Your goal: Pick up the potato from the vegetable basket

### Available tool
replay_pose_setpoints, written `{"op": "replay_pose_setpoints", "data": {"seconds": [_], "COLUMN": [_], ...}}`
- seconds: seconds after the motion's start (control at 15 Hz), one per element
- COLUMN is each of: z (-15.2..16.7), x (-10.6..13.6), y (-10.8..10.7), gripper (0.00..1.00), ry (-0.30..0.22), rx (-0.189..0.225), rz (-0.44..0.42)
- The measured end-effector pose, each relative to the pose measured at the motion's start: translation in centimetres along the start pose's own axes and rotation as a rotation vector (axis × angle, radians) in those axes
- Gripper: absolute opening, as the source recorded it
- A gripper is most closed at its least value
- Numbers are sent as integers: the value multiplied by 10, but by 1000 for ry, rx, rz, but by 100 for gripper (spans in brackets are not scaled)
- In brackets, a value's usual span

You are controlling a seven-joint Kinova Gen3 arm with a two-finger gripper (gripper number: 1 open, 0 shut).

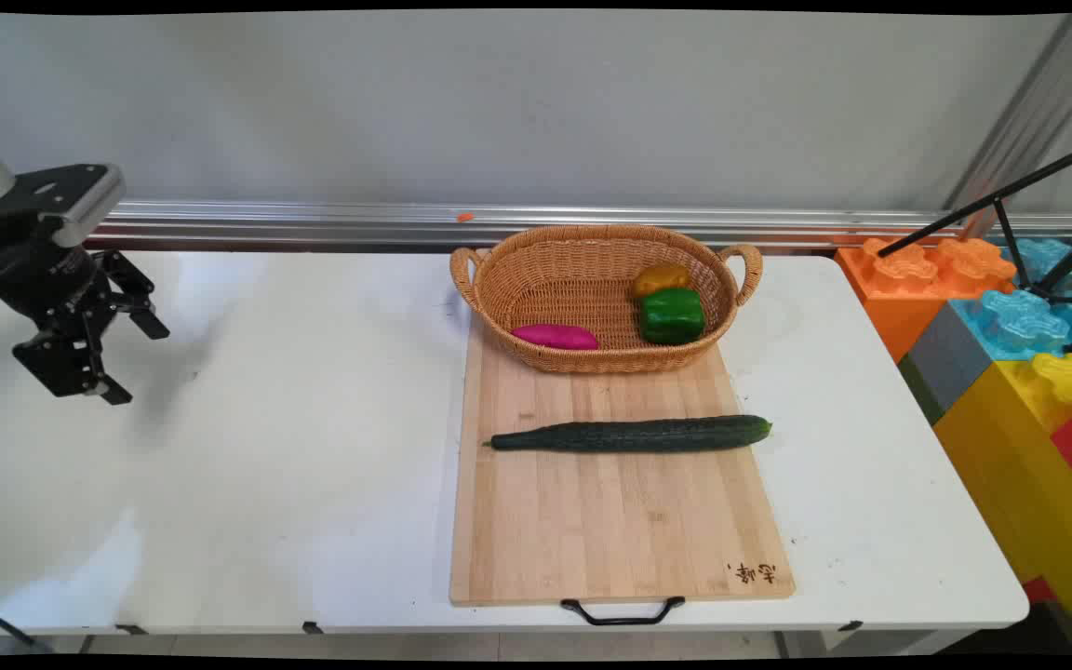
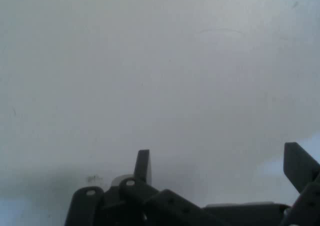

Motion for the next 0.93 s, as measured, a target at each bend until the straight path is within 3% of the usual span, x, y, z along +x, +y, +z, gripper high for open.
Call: {"op": "replay_pose_setpoints", "data": {"seconds": [0.2,0.4,0.73,0.93], "z": [7,15,26,34], "x": [3,30,97,157], "y": [-2,-9,-25,-34], "gripper": [100,100,100,100], "ry": [33,94,198,279], "rx": [0,35,94,141], "rz": [-19,-44,-33,8]}}
